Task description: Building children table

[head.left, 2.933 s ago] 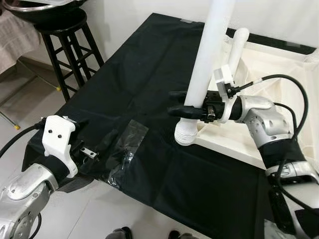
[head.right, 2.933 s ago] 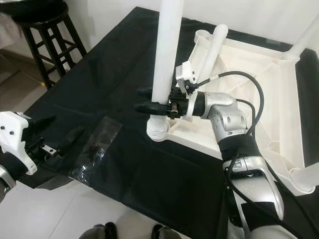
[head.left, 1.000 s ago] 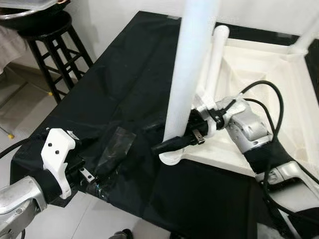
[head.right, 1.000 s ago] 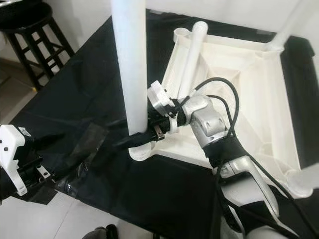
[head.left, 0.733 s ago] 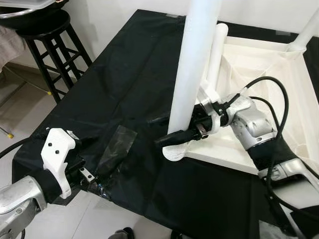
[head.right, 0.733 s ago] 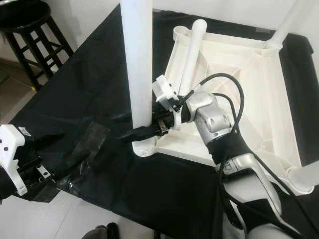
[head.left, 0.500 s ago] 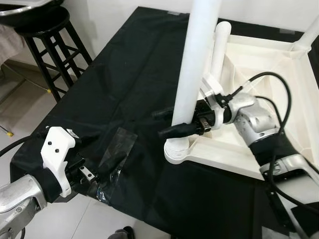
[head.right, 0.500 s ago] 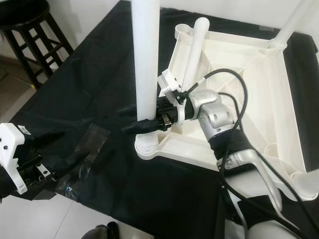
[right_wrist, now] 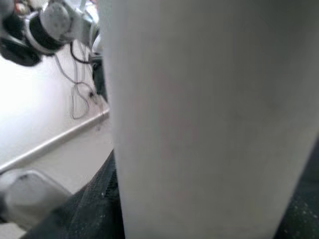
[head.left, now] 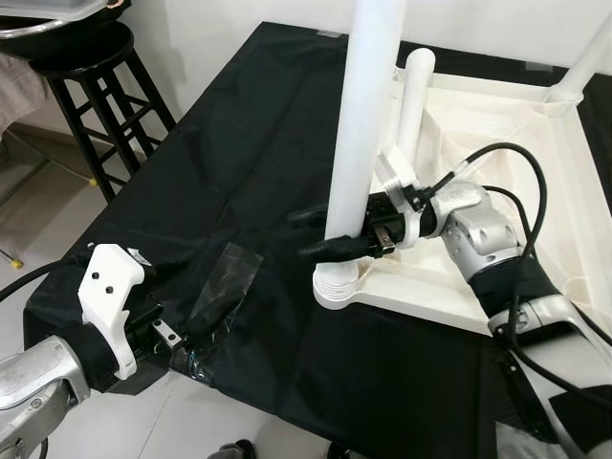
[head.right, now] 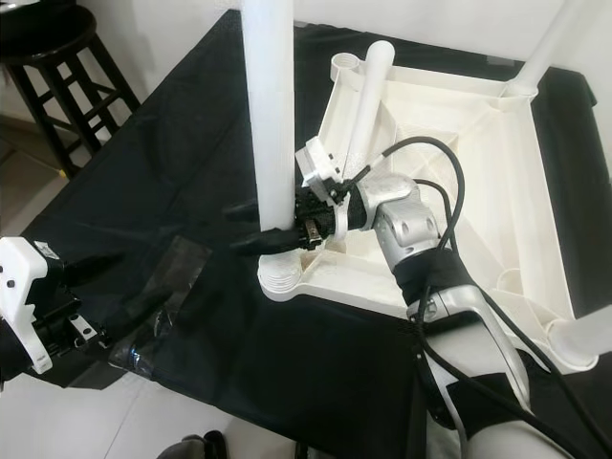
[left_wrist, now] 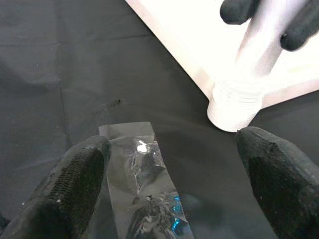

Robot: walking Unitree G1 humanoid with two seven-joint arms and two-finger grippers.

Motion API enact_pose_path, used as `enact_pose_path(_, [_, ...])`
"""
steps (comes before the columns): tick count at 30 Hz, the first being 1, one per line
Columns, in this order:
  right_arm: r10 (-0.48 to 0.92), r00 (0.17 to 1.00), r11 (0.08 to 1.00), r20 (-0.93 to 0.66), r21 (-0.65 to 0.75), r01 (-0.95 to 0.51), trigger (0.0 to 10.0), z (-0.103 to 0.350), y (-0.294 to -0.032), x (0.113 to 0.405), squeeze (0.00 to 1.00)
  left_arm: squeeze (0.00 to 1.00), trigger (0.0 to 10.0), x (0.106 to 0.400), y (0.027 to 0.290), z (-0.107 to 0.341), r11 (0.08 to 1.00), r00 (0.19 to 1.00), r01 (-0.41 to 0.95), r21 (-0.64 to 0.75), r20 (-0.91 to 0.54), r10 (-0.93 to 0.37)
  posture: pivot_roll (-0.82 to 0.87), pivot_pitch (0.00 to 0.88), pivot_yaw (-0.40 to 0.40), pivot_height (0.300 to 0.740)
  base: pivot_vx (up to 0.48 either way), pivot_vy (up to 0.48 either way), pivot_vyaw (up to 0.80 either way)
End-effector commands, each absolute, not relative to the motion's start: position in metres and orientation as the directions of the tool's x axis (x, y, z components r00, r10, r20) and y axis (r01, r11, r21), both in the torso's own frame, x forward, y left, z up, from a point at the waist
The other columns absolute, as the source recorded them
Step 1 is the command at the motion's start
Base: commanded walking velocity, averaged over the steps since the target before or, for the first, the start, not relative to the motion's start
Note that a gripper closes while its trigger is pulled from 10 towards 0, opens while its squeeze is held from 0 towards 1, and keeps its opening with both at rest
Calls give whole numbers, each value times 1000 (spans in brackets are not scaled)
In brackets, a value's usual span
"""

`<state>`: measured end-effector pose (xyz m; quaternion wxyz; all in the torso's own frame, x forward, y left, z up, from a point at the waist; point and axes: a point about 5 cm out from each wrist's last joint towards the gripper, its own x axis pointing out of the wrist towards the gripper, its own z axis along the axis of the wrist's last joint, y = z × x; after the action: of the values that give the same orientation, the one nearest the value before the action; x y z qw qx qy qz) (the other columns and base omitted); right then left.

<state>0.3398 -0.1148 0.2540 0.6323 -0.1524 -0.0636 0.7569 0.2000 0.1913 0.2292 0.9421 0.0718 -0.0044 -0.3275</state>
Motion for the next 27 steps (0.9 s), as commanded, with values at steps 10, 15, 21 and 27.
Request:
enact_pose_path(10, [947,-171,-201,-271,-87,-976,10000,191,-117,327,0,0,10000,199,191,226,769,780,624,138,-60,-623,127,306,-6,740,0,0,0])
enact_pose_path(15, [961,-136,-158,-242,-74,-985,10000,190,-118,329,0,0,10000,199,191,226,769,780,624,138,-60,-622,125,303,-6,740,0,0,0])
enact_pose_path(21, [979,-22,-33,-204,-49,-998,10000,193,-116,335,0,0,10000,200,191,225,770,781,623,138,-58,-622,118,302,-7,740,0,0,0])
enact_pose_path(27, [941,169,155,-293,-68,-986,10000,188,-118,335,0,0,10000,201,187,224,771,781,623,132,-47,-623,72,297,-41,740,0,0,0])
